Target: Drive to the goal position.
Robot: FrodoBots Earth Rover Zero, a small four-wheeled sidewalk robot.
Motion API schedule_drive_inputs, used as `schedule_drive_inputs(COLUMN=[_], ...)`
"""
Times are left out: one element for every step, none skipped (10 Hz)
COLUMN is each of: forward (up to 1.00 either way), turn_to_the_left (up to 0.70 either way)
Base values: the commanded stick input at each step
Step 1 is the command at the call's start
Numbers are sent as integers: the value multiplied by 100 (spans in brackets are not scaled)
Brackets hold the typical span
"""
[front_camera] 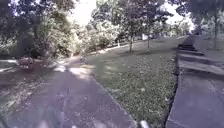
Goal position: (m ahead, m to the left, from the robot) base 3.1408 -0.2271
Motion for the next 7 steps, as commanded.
schedule_drive_inputs(forward=[0,0,0,0,0,0,0], turn_to_the_left=[50,50,50,50,50,50,50])
